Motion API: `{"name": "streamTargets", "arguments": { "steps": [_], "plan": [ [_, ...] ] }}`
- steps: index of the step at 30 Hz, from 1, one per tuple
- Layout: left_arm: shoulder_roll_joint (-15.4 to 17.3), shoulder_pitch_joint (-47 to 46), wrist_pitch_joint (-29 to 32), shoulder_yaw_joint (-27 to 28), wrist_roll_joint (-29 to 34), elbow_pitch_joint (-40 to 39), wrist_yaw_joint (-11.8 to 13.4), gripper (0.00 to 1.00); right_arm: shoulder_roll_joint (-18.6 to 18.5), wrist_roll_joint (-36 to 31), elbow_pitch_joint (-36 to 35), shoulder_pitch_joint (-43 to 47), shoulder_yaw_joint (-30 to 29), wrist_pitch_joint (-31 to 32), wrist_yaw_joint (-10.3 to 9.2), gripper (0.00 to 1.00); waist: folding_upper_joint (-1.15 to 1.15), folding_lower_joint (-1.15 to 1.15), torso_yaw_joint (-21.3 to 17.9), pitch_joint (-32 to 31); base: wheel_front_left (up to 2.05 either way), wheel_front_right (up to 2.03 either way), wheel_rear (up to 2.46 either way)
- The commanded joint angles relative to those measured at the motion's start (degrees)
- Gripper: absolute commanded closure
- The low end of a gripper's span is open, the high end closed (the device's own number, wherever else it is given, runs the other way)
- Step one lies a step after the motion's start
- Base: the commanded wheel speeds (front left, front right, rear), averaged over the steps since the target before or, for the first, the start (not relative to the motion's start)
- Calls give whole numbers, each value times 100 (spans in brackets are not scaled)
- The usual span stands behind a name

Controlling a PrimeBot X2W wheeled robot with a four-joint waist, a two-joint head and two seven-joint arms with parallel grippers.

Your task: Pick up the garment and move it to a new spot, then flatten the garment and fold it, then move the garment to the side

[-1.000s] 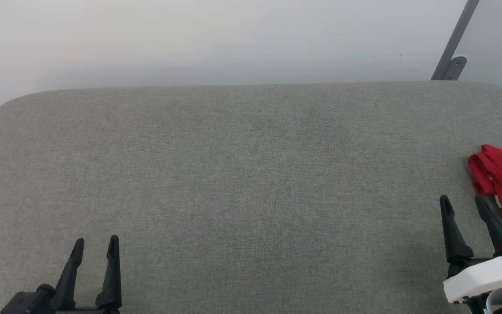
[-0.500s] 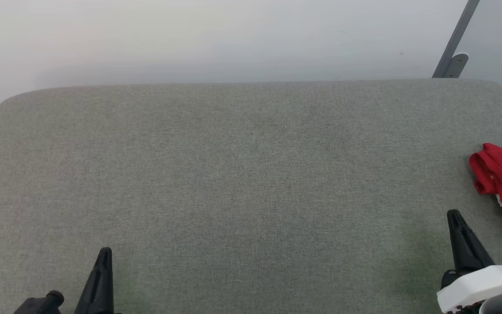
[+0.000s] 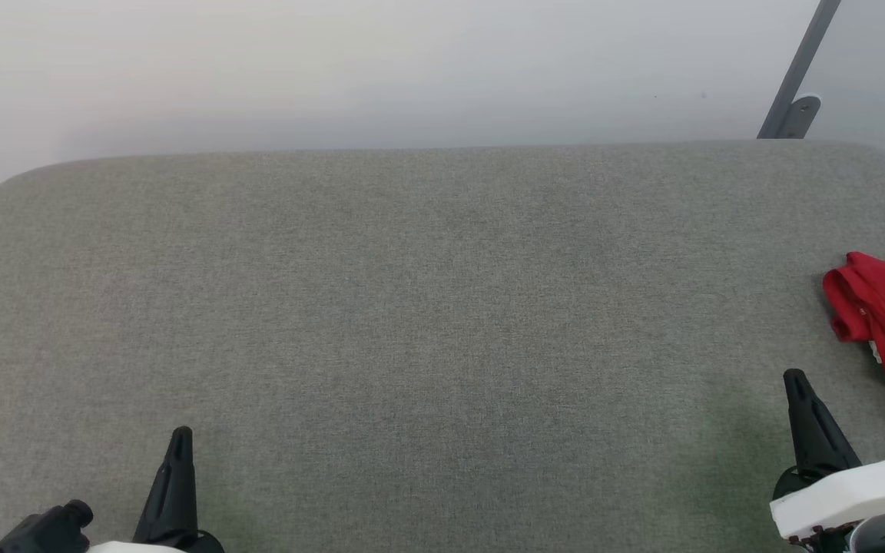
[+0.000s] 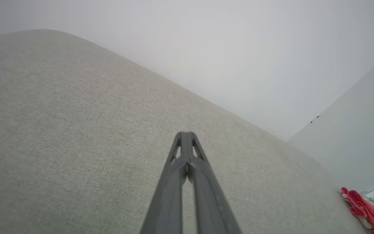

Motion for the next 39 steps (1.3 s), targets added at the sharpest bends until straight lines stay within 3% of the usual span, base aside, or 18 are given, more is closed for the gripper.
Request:
{"name": "streamTargets", "arguments": {
  "steps": [1,39],
  "plan": [
    [34,-169,54,43,-252,-48,4,100,-6,235,-52,-155,-17,28,-2,100,0,0,-3,-3,0,0,0],
    [-138,-739,770,216,-2781,308,2,100,246,2842,294,-466,-65,413,-5,100,0,0,-83,-69,0,0,0]
  ]
}}
